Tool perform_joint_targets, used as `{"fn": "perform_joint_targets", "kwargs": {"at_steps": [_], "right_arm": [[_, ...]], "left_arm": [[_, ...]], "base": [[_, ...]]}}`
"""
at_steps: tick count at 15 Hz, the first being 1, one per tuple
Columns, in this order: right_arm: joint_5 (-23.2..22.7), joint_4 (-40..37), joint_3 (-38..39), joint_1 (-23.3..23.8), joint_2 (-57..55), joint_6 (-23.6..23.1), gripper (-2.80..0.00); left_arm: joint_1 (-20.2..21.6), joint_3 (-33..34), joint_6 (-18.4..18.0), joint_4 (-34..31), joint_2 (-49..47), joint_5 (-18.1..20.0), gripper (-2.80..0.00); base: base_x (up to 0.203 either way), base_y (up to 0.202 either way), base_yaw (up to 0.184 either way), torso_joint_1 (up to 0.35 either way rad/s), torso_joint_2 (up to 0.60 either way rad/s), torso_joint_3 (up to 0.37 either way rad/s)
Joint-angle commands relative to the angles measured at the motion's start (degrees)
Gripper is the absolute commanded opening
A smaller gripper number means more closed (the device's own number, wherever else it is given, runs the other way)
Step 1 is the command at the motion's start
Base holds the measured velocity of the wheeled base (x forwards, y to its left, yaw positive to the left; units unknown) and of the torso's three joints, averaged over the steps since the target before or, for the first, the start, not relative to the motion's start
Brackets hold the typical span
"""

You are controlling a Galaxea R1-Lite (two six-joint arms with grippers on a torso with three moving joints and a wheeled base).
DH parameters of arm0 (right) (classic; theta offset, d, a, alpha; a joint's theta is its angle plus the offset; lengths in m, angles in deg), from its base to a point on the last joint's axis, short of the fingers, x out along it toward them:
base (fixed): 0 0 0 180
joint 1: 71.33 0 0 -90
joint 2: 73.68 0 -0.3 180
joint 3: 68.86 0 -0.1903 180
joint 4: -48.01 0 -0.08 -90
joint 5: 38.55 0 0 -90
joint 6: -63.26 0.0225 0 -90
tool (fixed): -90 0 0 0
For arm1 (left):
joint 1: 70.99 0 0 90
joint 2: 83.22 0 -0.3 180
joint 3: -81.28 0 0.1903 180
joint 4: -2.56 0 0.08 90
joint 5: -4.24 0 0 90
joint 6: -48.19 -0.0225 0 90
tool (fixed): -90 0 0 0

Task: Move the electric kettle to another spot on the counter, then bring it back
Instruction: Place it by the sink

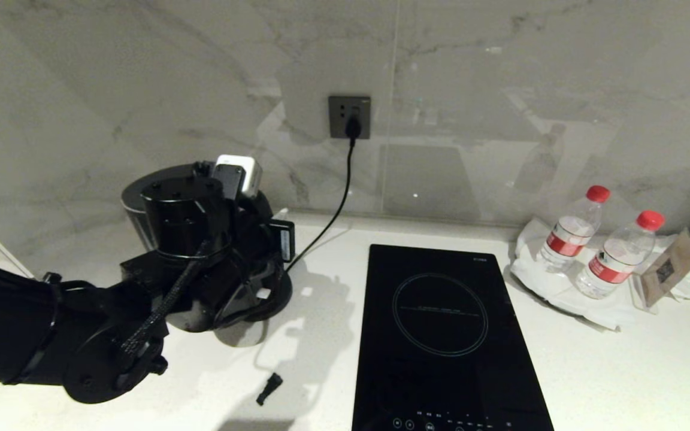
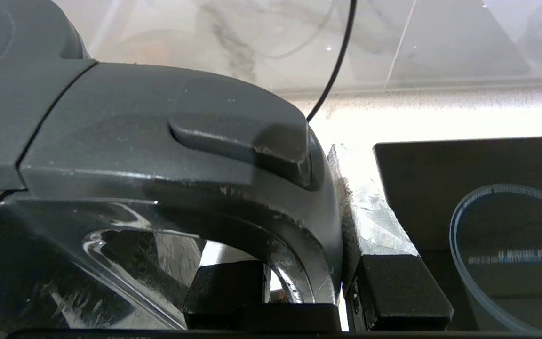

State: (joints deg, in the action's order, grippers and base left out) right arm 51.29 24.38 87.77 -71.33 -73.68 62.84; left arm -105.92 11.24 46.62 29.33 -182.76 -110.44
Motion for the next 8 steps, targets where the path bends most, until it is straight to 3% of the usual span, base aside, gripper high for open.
{"fn": "perform_joint_targets", "kwargs": {"at_steps": [1, 4, 8], "right_arm": [[0.0, 0.0, 0.0, 0.0, 0.0, 0.0, -2.80], [0.0, 0.1, 0.0, 0.0, 0.0, 0.0, -2.80], [0.0, 0.0, 0.0, 0.0, 0.0, 0.0, -2.80]], "left_arm": [[-0.1, 4.5, -0.1, 0.5, 7.3, 0.1, -2.80], [-0.3, 10.4, 0.4, 0.5, 12.2, 0.3, -2.80], [-0.3, 16.6, 3.8, 0.5, 13.9, 0.2, -2.80]], "base": [[0.000, 0.000, 0.000, 0.000, 0.00, 0.000], [0.000, 0.000, 0.000, 0.000, 0.00, 0.000], [0.000, 0.000, 0.000, 0.000, 0.00, 0.000]]}}
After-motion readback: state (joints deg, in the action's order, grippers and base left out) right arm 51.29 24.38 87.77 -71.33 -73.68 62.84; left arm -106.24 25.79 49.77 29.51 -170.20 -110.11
